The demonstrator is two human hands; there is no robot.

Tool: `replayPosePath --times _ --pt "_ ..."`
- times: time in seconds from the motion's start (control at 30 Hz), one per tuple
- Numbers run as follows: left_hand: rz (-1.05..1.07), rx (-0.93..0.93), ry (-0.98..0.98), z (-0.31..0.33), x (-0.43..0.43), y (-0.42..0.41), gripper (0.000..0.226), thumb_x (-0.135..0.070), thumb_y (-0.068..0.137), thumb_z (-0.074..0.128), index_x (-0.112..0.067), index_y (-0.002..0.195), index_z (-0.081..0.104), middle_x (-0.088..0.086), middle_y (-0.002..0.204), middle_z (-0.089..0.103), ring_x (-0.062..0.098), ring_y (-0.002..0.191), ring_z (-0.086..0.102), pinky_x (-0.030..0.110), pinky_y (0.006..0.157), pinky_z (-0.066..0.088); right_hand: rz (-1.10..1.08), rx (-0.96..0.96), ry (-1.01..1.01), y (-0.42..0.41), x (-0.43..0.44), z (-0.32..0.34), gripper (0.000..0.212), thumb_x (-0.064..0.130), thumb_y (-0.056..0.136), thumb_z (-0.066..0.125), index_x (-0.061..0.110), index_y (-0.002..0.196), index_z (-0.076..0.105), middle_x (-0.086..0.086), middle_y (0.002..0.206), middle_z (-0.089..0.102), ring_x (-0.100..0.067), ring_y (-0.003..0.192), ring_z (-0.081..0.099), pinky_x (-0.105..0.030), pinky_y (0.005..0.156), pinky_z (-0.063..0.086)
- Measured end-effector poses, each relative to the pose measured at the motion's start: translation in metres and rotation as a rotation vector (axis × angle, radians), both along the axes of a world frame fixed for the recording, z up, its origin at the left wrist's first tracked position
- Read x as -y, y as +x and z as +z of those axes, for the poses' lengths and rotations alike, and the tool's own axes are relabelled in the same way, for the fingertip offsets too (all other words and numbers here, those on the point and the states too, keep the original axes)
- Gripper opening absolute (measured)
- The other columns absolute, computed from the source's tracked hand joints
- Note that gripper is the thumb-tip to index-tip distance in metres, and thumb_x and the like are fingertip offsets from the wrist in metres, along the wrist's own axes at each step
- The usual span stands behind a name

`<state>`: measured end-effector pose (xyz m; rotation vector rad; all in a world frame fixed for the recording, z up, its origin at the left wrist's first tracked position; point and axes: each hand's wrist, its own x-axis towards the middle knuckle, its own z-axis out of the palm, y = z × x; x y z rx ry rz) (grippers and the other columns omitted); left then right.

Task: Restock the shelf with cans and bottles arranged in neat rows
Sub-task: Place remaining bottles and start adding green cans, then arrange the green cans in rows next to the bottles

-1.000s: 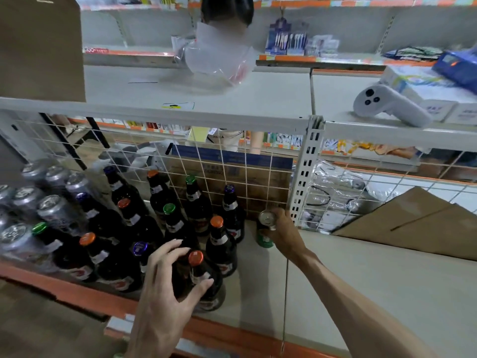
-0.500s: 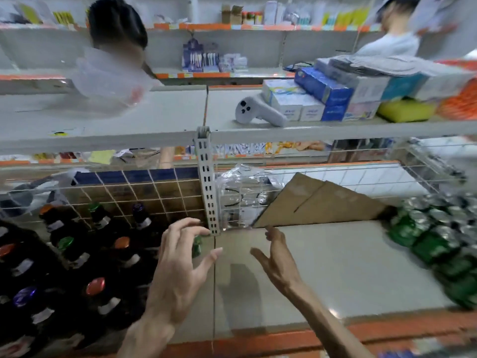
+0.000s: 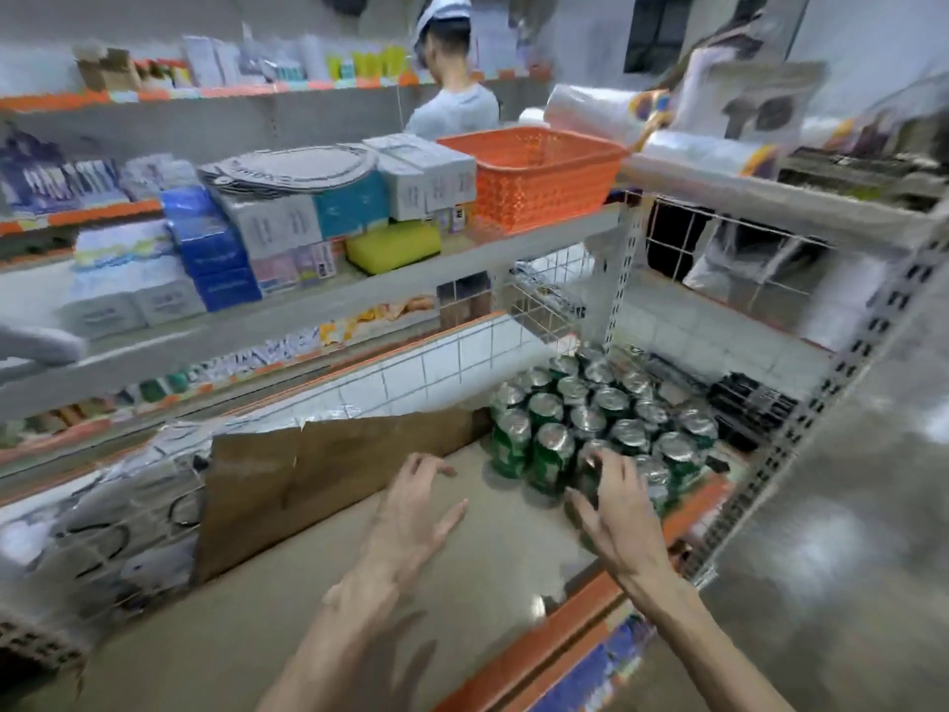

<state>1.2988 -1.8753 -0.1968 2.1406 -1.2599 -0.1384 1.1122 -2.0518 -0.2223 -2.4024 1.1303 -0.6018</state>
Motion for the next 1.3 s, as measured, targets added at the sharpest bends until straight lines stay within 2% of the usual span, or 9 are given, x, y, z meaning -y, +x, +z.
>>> replayPosePath --times 0.1,0.27,0.43,0.5,0.63,0.73,0.93,1.13,1.3 --pt "-0.031 -0.082 0.107 -0.003 0.051 0.0 0.043 -0.026 0.089 0.071 -0.021 0.128 0.052 -0.002 0.133 0.055 0.015 0.128 0.048 0.023 0.104 0.036 0.005 -0.109 -0.046 -0.005 0.033 0.0 0.056 0.035 0.095 0.06 0.008 0.14 0.042 -0.011 0.135 0.049 -0.027 0.128 0.04 -0.039 0.108 0.036" --pt "-0.015 -0.196 0.227 -0.016 0.114 0.014 0.06 -0.027 0.084 0.072 -0.017 0.135 0.042 -0.002 0.13 0.051 0.014 0.125 0.05 0.028 0.098 0.042 0.06 -0.305 -0.091 0.023 0.067 -0.001 0.066 0.042 0.088 0.068 0.01 0.14 0.041 -0.012 0.14 0.05 -0.031 0.135 0.037 -0.043 0.114 0.032" --pt "0.02 -0.266 0.203 -0.025 0.158 0.031 0.045 -0.023 0.076 0.084 -0.021 0.106 0.05 -0.017 0.097 0.055 -0.001 0.092 0.054 0.022 0.08 0.045 0.152 -0.366 -0.12 0.06 0.096 -0.009 0.076 0.046 0.085 0.069 0.012 0.145 0.035 -0.011 0.145 0.043 -0.034 0.139 0.028 -0.047 0.112 0.031" --pt "0.005 -0.295 0.193 -0.036 0.174 0.037 0.051 -0.036 0.063 0.09 -0.022 0.101 0.058 -0.014 0.096 0.065 0.003 0.091 0.065 0.028 0.076 0.054 0.163 -0.448 -0.107 0.073 0.101 -0.017 0.079 0.049 0.083 0.07 0.012 0.144 0.035 -0.012 0.146 0.043 -0.037 0.141 0.026 -0.049 0.112 0.03" --pt "0.023 -0.382 0.111 -0.062 0.19 0.035 0.043 -0.025 0.063 0.085 -0.023 0.095 0.056 -0.01 0.089 0.064 0.008 0.088 0.067 0.024 0.068 0.05 0.152 -0.598 -0.2 0.088 0.104 -0.036 0.076 0.051 0.074 0.077 0.01 0.132 0.05 -0.012 0.132 0.052 -0.037 0.128 0.042 -0.047 0.107 0.038" --pt "0.075 -0.424 0.057 -0.06 0.186 0.029 0.053 -0.037 0.068 0.077 -0.028 0.112 0.048 -0.007 0.109 0.056 0.014 0.098 0.058 0.032 0.078 0.048 0.157 -0.584 -0.222 0.092 0.105 -0.035 0.072 0.052 0.074 0.076 0.012 0.129 0.052 -0.01 0.129 0.054 -0.035 0.124 0.043 -0.045 0.105 0.037" --pt "0.163 -0.425 0.067 -0.047 0.138 0.053 0.052 -0.041 0.068 0.083 -0.031 0.11 0.053 -0.013 0.104 0.061 0.007 0.092 0.06 0.027 0.075 0.049 0.207 -0.544 -0.106 0.104 0.097 -0.013 0.063 0.053 0.08 0.07 0.019 0.129 0.048 -0.004 0.129 0.058 -0.032 0.128 0.043 -0.043 0.104 0.037" --pt "0.244 -0.337 0.073 -0.001 0.043 0.094 0.054 -0.039 0.066 0.086 -0.028 0.112 0.06 -0.014 0.103 0.066 0.001 0.088 0.06 0.014 0.064 0.041 0.319 -0.333 0.109 0.15 0.049 0.019 0.05 0.037 0.072 0.082 0.018 0.111 0.058 -0.005 0.11 0.064 -0.027 0.095 0.065 -0.036 0.073 0.053" --pt "0.362 -0.321 0.036 0.029 -0.055 0.112 0.045 -0.037 0.063 0.086 -0.031 0.101 0.064 -0.015 0.093 0.069 0.005 0.083 0.064 0.027 0.069 0.052 0.435 -0.224 0.14 0.181 -0.024 0.042 0.038 0.035 0.067 0.082 0.025 0.083 0.049 0.001 0.081 0.06 -0.021 0.073 0.056 -0.032 0.054 0.038"
